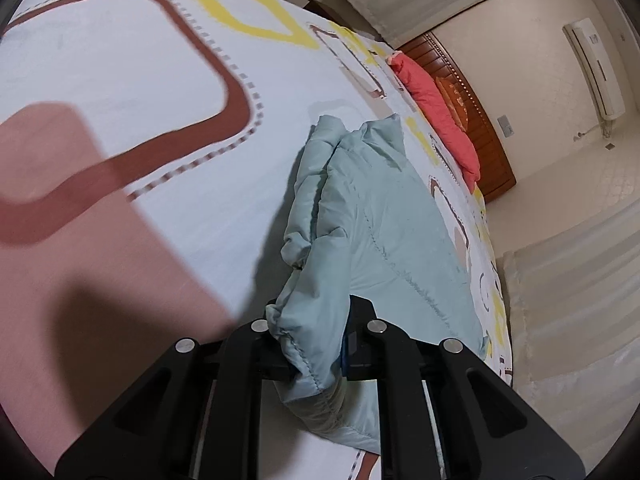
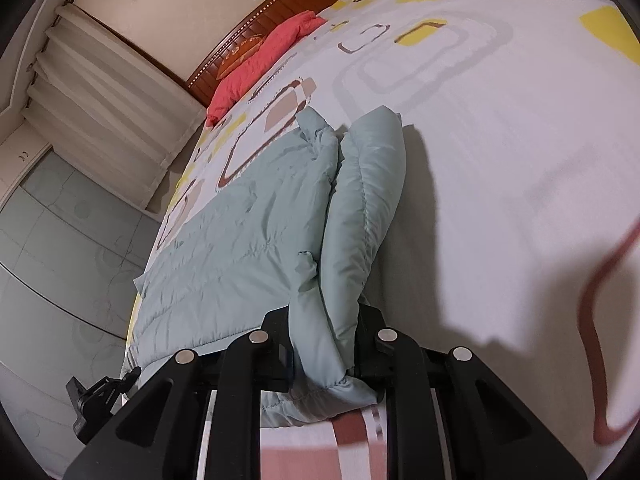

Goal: Fold large clothes
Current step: 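Press the folded jacket edge with both tools, then open them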

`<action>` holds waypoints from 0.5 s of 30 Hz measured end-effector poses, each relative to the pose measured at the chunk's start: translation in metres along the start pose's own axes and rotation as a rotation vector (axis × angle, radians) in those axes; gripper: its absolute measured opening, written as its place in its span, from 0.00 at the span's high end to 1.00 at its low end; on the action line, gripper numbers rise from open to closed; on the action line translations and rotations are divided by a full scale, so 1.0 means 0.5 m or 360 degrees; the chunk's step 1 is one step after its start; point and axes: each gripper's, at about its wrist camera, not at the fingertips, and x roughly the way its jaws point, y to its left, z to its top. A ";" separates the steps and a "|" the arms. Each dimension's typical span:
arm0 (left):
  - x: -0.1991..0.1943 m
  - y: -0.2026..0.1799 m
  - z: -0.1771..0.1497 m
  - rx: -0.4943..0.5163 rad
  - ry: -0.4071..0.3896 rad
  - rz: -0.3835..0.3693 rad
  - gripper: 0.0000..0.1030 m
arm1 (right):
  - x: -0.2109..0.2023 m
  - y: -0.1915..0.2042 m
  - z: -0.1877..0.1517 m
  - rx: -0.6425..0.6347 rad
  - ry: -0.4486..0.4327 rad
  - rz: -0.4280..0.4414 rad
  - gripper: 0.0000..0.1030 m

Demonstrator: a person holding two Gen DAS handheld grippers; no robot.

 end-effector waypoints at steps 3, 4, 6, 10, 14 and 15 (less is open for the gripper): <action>-0.026 0.010 -0.015 0.0009 0.0005 0.0004 0.87 | -0.017 -0.006 -0.018 0.0007 0.0011 0.0011 0.81; -0.036 0.015 -0.021 0.0011 0.0009 0.0005 0.87 | -0.025 -0.009 -0.025 0.0009 0.0017 0.0017 0.81; -0.052 0.026 -0.032 0.0011 0.0013 0.0004 0.87 | -0.031 -0.012 -0.032 0.0008 0.0027 0.0022 0.81; -0.070 0.040 -0.046 0.0008 0.0018 0.0007 0.87 | -0.031 -0.020 -0.040 0.0024 0.0041 0.0034 0.81; -0.064 0.044 -0.040 0.0004 0.0032 0.0011 0.84 | -0.025 -0.029 -0.040 0.0065 0.0053 0.0061 0.77; -0.066 0.043 -0.040 0.0005 0.0027 0.0018 0.79 | -0.026 -0.031 -0.039 0.0071 0.0055 0.0063 0.76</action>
